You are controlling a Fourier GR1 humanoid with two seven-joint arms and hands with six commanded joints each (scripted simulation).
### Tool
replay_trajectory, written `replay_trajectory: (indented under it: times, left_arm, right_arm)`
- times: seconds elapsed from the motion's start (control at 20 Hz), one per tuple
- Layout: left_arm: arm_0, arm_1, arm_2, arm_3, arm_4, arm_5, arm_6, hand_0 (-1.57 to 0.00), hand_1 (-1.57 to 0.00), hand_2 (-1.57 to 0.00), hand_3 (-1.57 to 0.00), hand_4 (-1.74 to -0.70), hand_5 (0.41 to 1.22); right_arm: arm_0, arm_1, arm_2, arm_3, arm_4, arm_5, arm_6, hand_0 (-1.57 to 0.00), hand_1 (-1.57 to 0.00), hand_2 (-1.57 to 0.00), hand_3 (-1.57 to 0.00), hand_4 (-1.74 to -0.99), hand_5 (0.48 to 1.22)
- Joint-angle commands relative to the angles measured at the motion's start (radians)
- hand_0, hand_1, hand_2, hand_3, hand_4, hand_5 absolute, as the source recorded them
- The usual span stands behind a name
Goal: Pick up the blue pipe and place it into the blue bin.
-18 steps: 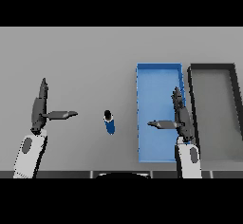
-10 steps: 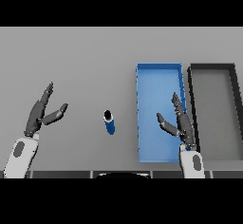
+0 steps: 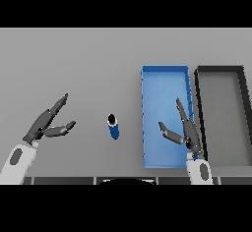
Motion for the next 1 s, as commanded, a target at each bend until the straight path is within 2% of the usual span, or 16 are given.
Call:
replay_trajectory:
  times: [0.0,0.15,0.25,0.45,0.6,0.65,0.95]
  left_arm:
    - [0.012,0.005,-0.019,-0.016,-0.010,-0.023,-0.014,0.00,0.00,0.00,0.00,-1.10,0.567]
    - [0.041,0.005,-0.073,-0.072,-0.011,-0.068,0.006,0.00,0.00,0.00,0.00,-1.12,0.514]
    - [0.032,-0.029,-0.123,-0.094,-0.036,-0.078,0.023,0.00,0.00,0.00,0.00,-1.16,0.497]
    - [0.028,-0.091,-0.195,-0.107,-0.131,-0.041,0.042,0.00,0.00,0.00,0.00,-1.18,0.469]
    - [0.009,-0.151,-0.231,-0.070,-0.170,-0.027,0.042,0.00,0.00,0.00,0.00,-1.19,0.463]
    - [-0.011,-0.172,-0.236,-0.047,-0.175,-0.025,0.058,0.00,0.00,0.00,0.00,-1.19,0.465]
    - [-0.084,-0.308,-0.268,0.091,-0.180,-0.032,0.076,0.00,0.00,0.00,0.00,-1.19,0.469]
  right_arm:
    - [-0.001,-0.011,-0.006,-0.005,-0.009,0.008,-0.011,0.00,0.00,0.00,0.00,-1.193,0.605]
    - [0.005,-0.010,-0.006,0.014,-0.013,0.015,-0.016,0.00,0.00,0.00,0.00,-1.205,0.611]
    - [0.007,-0.015,-0.009,0.005,-0.017,0.019,-0.022,0.00,0.00,0.00,0.00,-1.208,0.612]
    - [0.006,0.004,0.008,-0.002,-0.001,0.008,-0.010,0.00,0.00,0.00,0.00,-1.221,0.618]
    - [0.026,0.006,0.011,-0.024,-0.006,0.011,-0.012,0.00,0.00,0.00,0.00,-1.228,0.621]
    - [0.017,0.007,0.008,-0.026,-0.002,0.005,0.004,0.00,0.00,0.00,0.00,-1.230,0.622]
    - [0.048,-0.003,0.003,-0.038,-0.001,0.005,-0.018,0.00,0.00,0.00,0.00,-1.212,0.610]
